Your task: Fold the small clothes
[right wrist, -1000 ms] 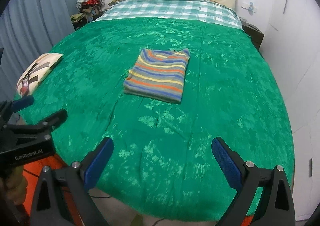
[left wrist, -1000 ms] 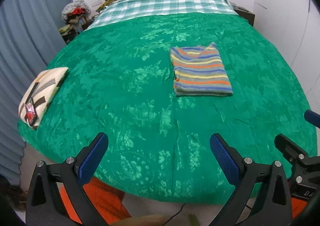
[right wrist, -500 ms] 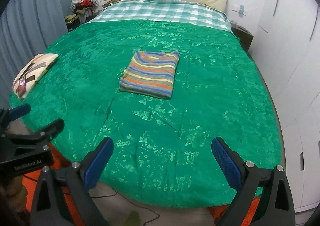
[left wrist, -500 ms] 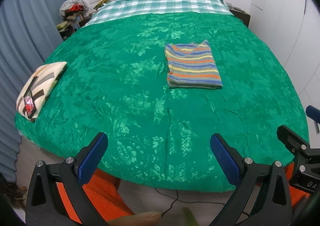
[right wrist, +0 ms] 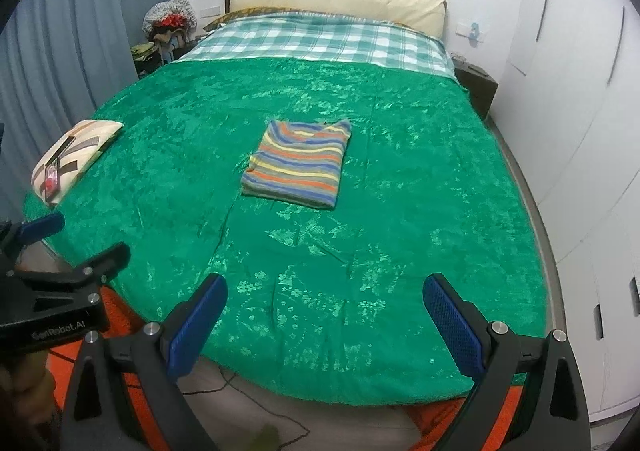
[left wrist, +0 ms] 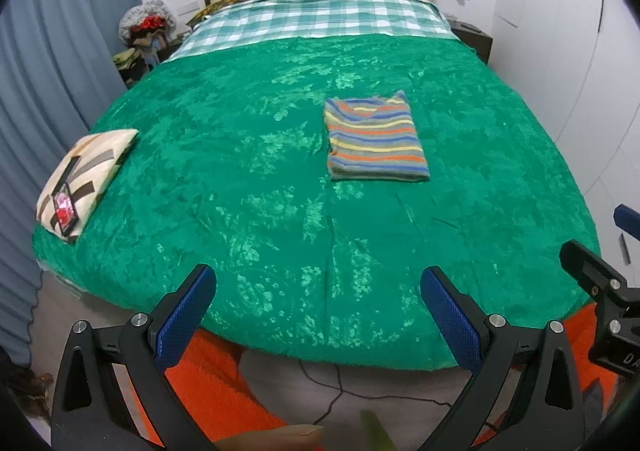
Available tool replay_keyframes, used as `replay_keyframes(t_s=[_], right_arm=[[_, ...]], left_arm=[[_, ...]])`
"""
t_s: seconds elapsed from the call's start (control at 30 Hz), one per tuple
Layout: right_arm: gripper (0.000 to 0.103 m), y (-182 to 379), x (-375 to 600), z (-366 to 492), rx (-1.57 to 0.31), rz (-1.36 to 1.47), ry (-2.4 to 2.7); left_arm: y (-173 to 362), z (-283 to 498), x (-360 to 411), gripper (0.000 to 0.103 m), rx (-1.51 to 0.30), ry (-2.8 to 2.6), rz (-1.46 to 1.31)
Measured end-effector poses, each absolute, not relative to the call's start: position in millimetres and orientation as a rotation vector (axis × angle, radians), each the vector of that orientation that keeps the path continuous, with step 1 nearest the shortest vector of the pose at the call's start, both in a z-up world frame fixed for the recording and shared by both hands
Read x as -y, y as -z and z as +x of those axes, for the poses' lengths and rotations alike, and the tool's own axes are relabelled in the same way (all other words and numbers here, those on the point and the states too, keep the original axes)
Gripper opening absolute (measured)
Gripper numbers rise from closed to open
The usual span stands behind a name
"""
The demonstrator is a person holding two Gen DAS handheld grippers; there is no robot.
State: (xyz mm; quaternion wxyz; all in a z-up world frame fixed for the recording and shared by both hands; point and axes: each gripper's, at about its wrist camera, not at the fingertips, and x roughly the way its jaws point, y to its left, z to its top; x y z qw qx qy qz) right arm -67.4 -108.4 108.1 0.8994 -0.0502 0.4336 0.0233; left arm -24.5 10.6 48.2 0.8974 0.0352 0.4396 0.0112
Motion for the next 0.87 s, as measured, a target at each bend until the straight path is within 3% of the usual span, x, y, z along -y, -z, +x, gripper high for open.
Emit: replay_keyframes(t_s=[0.87], right_arm=[[0.098, -115.8, 113.5, -82.8, -0.871, -0.074, -0.038]], left_arm=[[-69.1, -39.0, -0.8, 0.102, -0.833, -0.009, 0.09]])
